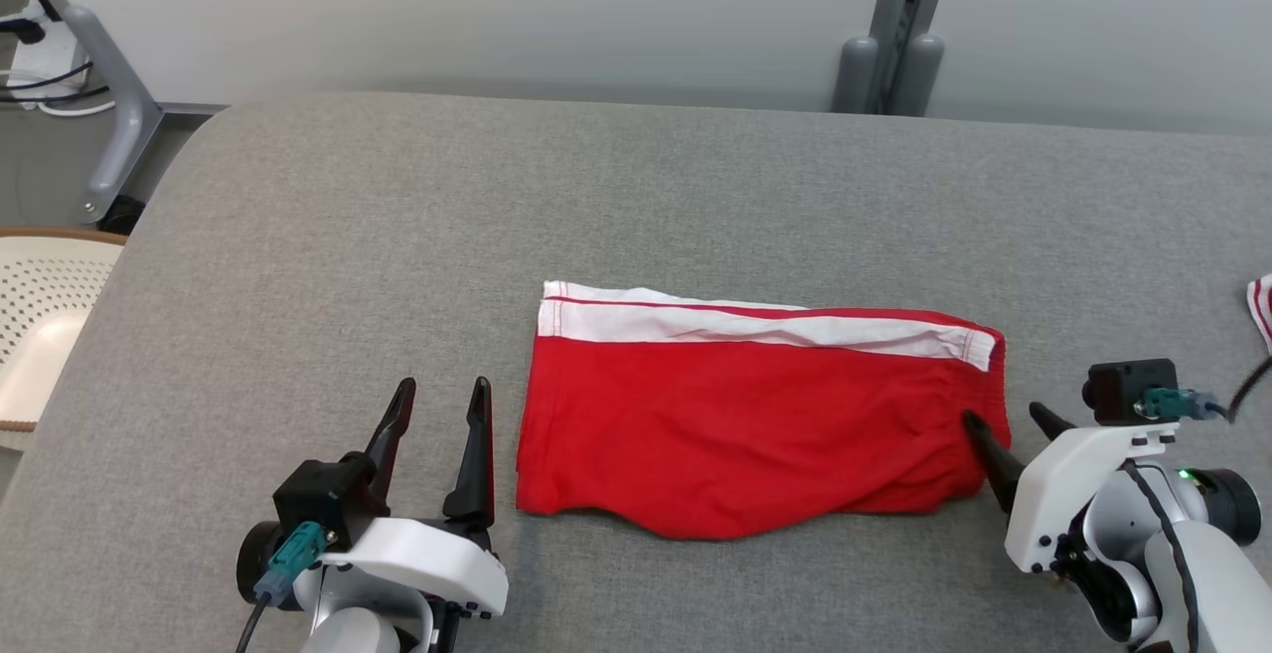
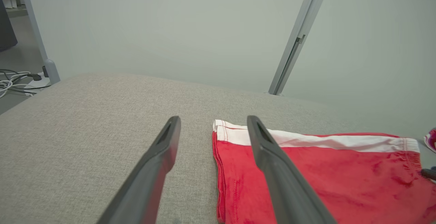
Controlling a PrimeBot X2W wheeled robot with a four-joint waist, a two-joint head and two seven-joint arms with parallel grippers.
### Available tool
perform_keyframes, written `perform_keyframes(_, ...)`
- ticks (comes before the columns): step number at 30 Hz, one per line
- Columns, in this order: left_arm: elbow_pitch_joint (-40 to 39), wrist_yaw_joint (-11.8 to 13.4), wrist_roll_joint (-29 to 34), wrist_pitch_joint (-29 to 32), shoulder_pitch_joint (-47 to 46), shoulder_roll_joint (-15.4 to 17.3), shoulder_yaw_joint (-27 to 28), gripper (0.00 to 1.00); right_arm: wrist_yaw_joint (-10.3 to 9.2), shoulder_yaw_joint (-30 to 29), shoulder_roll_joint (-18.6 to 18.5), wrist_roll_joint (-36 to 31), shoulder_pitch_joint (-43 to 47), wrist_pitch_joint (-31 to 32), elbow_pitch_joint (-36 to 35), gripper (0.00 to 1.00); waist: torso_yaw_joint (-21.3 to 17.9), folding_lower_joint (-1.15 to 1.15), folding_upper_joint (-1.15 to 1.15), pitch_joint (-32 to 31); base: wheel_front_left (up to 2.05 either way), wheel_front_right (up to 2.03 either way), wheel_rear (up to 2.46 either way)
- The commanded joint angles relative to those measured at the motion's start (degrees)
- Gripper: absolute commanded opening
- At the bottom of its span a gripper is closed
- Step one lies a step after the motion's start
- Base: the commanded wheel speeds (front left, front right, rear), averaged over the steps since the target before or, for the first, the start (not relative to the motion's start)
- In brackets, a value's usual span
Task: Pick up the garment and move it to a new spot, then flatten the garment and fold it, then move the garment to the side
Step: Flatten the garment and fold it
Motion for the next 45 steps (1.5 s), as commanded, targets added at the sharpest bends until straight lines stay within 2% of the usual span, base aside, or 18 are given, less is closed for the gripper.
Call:
perform_keyframes(1,0.13,-0.3,0.5,-0.07,-0.22,0.12,0.43,1.0,0.01,-0.13,-0.33,0.55,-0.54,0.93,0.7,1.0,0.36,0.0,0.0,0.18,0.0,0.0,0.0)
perform_keyframes(6,0.87,-1.72,1.95,-0.07,-0.25,-1.26,1.97,1.0,0.01,0.48,-1.0,5.21,-3.96,7.02,5.06,1.0,1.64,0.0,0.0,0.81,0.0,0.0,0.0)
perform_keyframes(12,1.48,-2.77,3.23,-0.07,-0.58,-2.36,2.93,1.0,0.01,1.21,-1.0,7.87,-6.77,10.72,8.3,1.0,2.78,0.0,0.0,1.35,0.0,0.0,0.0)
perform_keyframes(13,1.53,-2.97,3.34,-0.07,-0.57,-2.49,3.07,1.0,0.01,1.39,-0.73,8.41,-7.08,11.17,8.74,0.98,2.9,0.0,0.0,1.41,0.0,0.0,0.0)
perform_keyframes(14,1.57,-3.16,3.56,-0.07,-0.57,-2.6,3.24,1.0,0.01,1.44,-0.44,9.0,-7.38,11.67,9.08,0.85,3.0,0.0,0.0,1.48,0.0,0.0,0.0)
perform_keyframes(16,1.75,-3.23,3.88,-0.07,-0.57,-2.82,3.55,1.0,0.01,1.86,-0.18,9.95,-8.07,12.7,9.55,0.49,3.14,0.0,0.0,1.6,0.0,0.0,0.0)
perform_keyframes(21,2.13,-3.86,4.67,-0.07,-0.88,-3.12,4.14,1.0,0.01,2.58,-0.15,10.95,-9.65,14.03,11.07,0.23,3.3,0.0,0.0,1.91,0.0,0.0,0.0)
perform_keyframes(22,2.24,-4.06,4.74,-0.07,-1.02,-3.17,4.23,1.0,0.01,2.63,-0.22,11.21,-9.95,14.16,11.26,0.15,3.3,0.0,0.0,1.95,0.0,0.0,0.0)
perform_keyframes(23,2.34,-4.23,4.98,-0.07,-1.13,-3.23,4.33,1.0,0.01,2.71,-0.33,11.51,-10.32,14.26,11.42,0.0,3.26,0.0,0.0,1.95,0.0,0.0,0.0)
perform_keyframes(34,2.77,-4.77,6.04,-0.07,0.17,-3.61,5.15,1.0,0.01,2.85,-4.48,16.78,-9.67,16.42,8.46,0.0,0.38,0.0,0.0,0.68,0.0,0.0,0.0)
perform_keyframes(41,3.26,-5.24,6.61,-0.08,0.6,-3.69,4.67,1.0,0.01,1.3,-10.01,18.0,-7.93,19.56,5.22,0.0,-2.6,0.0,0.0,-0.23,0.0,0.0,0.0)
perform_keyframes(45,3.6,-5.41,6.74,-0.08,0.95,-3.71,4.44,1.0,0.01,-0.88,-11.69,17.84,-6.81,21.04,3.58,0.0,-3.92,0.0,0.0,-0.66,0.0,0.0,0.0)
